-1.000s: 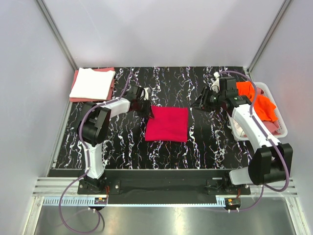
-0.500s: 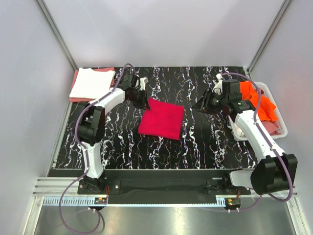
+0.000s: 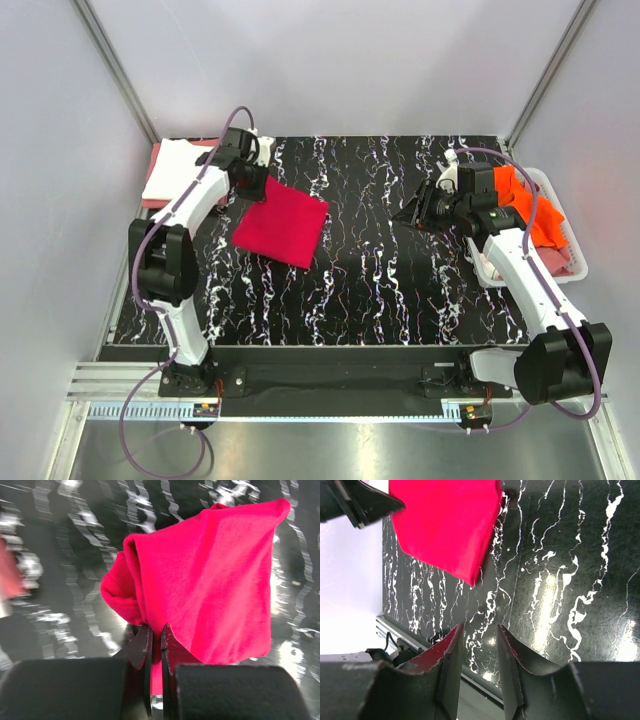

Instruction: Fold and stack the t-shirts

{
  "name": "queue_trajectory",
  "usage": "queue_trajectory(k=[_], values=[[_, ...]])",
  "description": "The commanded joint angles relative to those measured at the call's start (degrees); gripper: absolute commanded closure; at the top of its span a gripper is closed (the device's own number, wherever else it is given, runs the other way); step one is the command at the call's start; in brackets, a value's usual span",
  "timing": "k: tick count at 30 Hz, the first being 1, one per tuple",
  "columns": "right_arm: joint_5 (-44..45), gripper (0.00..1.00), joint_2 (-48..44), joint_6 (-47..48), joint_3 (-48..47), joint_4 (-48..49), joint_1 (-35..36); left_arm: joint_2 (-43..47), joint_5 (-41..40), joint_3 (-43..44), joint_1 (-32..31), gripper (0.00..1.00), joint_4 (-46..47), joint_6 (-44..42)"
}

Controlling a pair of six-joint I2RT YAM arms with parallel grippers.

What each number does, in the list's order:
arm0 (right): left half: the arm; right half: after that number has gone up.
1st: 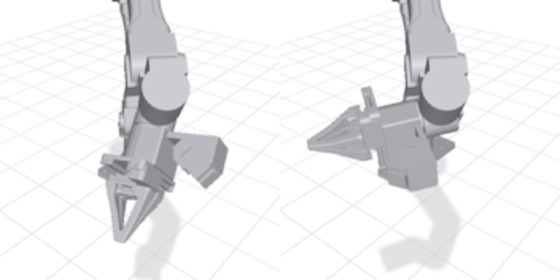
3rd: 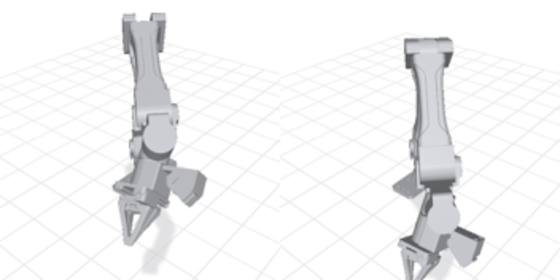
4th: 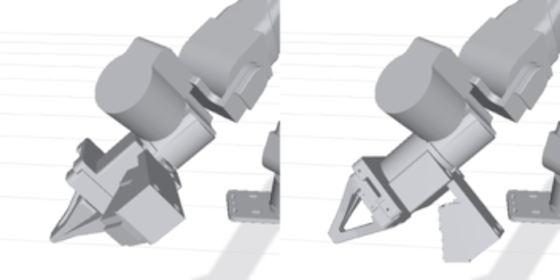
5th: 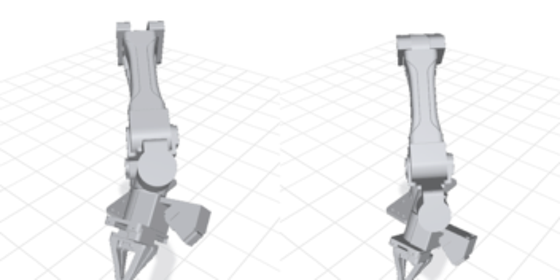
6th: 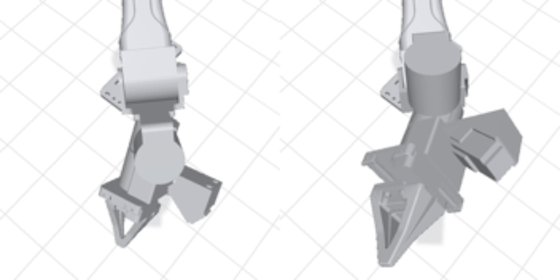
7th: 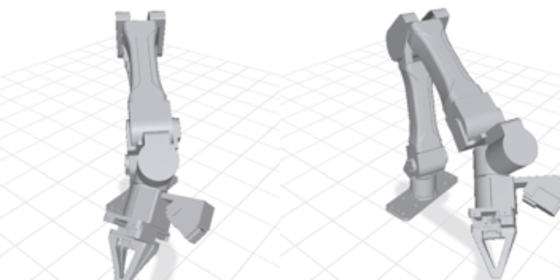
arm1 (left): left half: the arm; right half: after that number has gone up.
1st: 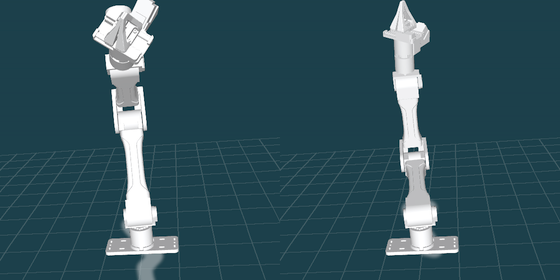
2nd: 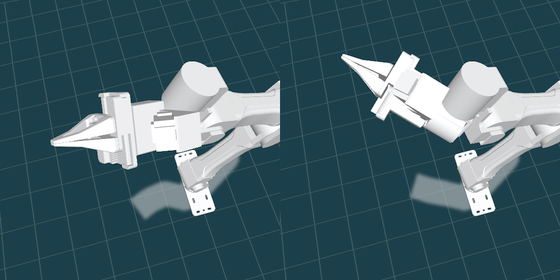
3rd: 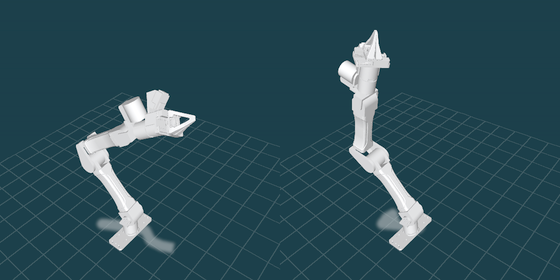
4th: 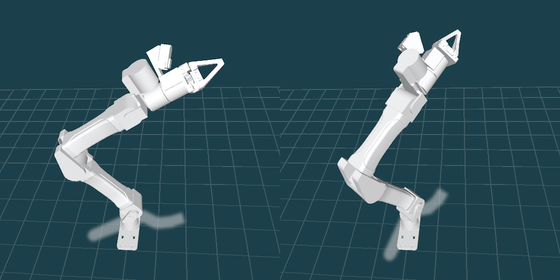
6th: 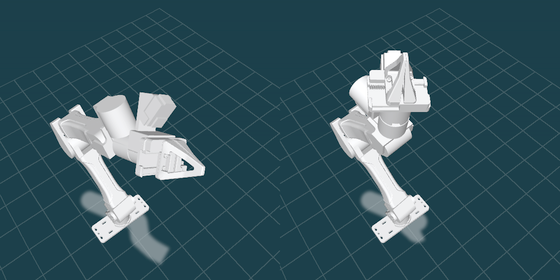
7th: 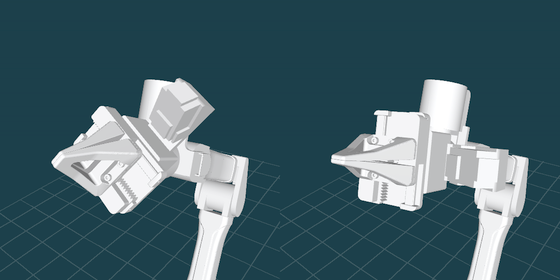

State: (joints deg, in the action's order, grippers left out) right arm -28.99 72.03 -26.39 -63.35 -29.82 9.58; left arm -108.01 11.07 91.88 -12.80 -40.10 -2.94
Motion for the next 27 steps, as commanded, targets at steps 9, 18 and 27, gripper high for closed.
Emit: queue_trajectory(k=[9, 18, 27], values=[[-2.3, 0.6, -0.23, 0.2, -4.58, 0.91, -0.18, 2.89, -10.81, 12.26, 6.47, 1.0, 0.46, -7.96], [-2.38, 0.6, 2.67, 1.87, -7.75, 0.91, -0.18, -6.15, -13.09, 26.06, 11.83, 1.0, 1.86, -11.82], [-2.3, 0.59, 8.04, 3.28, -12.06, 0.91, -0.18, -15.21, -12.57, 37.32, 17.36, 1.0, 2.83, -14.8]])
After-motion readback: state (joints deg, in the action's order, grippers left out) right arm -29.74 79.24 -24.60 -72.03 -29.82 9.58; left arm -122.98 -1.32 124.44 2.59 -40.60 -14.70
